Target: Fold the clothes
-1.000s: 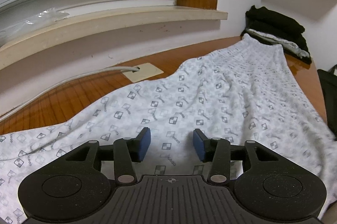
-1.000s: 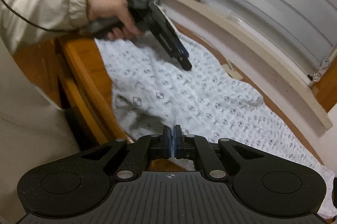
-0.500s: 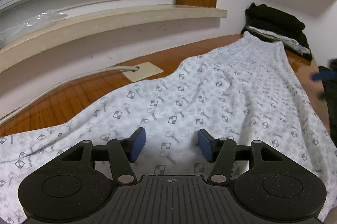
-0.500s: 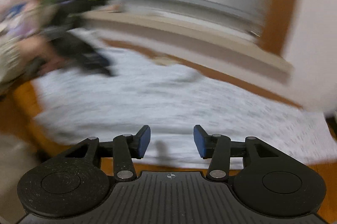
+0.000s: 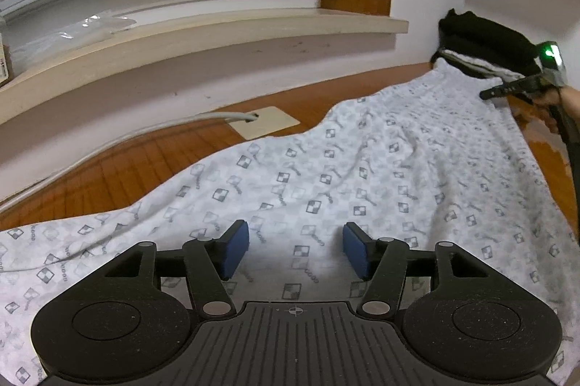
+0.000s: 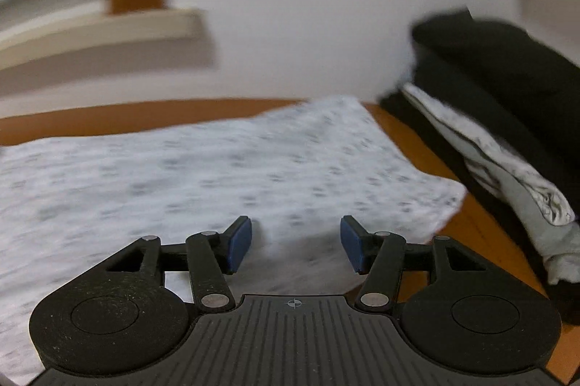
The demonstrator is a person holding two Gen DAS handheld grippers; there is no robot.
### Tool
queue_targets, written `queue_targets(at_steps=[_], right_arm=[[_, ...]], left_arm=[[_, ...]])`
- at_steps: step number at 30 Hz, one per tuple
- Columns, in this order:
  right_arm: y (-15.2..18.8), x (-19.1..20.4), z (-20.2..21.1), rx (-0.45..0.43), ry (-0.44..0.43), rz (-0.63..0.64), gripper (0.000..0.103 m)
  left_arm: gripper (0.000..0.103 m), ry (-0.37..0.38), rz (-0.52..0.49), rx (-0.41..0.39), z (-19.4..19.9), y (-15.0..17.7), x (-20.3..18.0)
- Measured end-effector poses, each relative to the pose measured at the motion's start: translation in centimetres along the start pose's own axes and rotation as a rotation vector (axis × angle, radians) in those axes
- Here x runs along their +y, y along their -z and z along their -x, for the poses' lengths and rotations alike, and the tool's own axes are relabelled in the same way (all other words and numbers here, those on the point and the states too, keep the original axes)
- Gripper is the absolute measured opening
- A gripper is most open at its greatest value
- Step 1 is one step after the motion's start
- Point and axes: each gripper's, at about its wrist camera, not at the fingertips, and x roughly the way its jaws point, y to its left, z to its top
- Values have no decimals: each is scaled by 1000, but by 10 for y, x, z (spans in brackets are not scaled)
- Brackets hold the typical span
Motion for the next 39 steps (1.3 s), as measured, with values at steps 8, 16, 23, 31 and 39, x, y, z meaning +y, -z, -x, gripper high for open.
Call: queue_targets(at_steps=[8, 16, 23, 31, 39], right_arm=[[7, -41, -3, 51, -20, -77, 60], [38, -79, 27, 40, 101, -124, 60], [29, -44, 35, 19, 109, -19, 61], [28, 31, 42, -7, -203, 47, 61], [25, 16, 30, -3, -162, 5, 66]], left_arm=[[68, 3, 9, -2, 1, 1, 2], [76, -36, 53, -28, 12, 1, 21], [70, -119, 12, 5, 45, 12, 76], [63, -149, 105, 14, 43, 26, 122], [62, -210, 135, 9, 40, 23, 140]])
